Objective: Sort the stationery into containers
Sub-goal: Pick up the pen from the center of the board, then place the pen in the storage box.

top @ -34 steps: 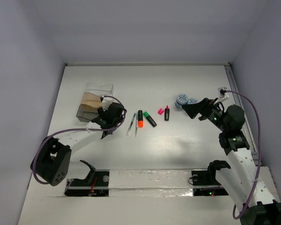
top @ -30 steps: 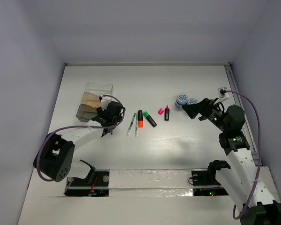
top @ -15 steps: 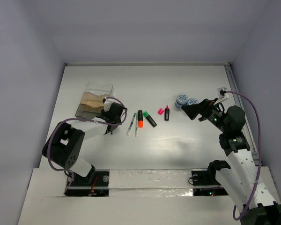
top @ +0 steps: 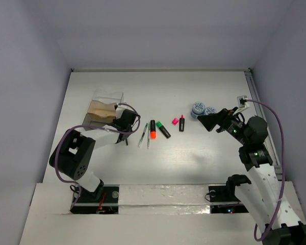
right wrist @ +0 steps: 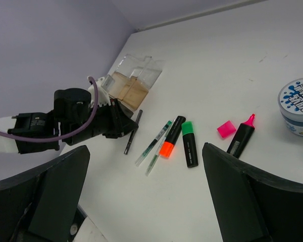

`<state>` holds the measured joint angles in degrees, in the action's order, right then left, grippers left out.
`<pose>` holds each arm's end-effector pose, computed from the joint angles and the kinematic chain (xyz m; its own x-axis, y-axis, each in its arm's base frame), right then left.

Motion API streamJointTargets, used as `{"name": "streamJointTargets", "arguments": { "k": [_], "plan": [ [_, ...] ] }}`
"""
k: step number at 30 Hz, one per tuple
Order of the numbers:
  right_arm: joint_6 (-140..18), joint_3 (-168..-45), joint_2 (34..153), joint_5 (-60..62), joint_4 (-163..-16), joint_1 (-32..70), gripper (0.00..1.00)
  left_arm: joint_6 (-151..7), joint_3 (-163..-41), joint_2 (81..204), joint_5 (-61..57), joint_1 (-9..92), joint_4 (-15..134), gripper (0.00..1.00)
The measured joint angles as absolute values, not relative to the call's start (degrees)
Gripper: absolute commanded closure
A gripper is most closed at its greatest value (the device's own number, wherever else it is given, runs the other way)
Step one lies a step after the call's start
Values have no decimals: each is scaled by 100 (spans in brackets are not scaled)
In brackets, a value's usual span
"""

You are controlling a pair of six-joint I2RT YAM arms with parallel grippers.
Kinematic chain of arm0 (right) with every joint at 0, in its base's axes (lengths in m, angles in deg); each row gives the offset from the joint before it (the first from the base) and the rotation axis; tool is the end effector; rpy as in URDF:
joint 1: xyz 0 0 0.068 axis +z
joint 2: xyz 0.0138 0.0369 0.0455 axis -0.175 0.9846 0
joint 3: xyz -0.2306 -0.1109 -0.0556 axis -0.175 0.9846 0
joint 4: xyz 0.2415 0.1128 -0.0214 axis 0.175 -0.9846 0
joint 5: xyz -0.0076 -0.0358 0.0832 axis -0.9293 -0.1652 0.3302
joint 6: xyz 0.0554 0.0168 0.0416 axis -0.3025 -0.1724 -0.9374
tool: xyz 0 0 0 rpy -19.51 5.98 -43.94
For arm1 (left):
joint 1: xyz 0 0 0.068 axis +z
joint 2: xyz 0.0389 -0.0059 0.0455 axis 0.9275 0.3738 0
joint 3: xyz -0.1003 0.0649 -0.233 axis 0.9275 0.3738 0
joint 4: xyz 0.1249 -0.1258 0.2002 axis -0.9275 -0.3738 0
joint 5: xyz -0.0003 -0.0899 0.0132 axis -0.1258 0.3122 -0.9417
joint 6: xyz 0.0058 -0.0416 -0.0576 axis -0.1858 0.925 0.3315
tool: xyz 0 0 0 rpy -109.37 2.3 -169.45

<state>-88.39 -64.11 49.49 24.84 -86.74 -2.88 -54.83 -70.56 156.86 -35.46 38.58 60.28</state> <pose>0.1908 0.0550 0.3059 -0.3723 0.4365 -0.8190 -0.5034 0.6464 0.5734 0.2886 -0.1341 0.1252 -0.6329 -0.1480 -0.7599 -0.1443 0.9869 -0.0720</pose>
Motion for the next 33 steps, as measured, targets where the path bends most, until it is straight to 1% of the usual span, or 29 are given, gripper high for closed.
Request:
{"name": "streamJointTargets", "arguments": {
  "k": [5, 10, 15, 18, 24, 33],
  "plan": [
    [-8839, -6411, 4949, 2484, -8674, -288, 1, -5481, -7039, 15560, -3345, 3864, 6017, 100],
    [-8839, -6411, 4949, 2482, -8674, -288, 1, -5459, -7047, 14902, -3030, 3838, 6013, 100],
    [-8839, -6406, 4949, 2480, -8672, -288, 1, -5315, -7458, 14292, -2890, 3895, 6072, 100],
    [-8839, -6404, 4949, 2480, -8672, -288, 1, -5111, -7701, 14159, -2796, 4212, 6373, 100],
    [-8839, -6373, 4934, 2480, -8672, -288, 1, -4574, -8033, 14478, -2904, 5125, 7009, 100],
    [-8841, -6373, 4916, 2482, -8668, -285, 1, -4167, -8208, 15457, -3745, 5423, 7892, 100]
  ]
}}
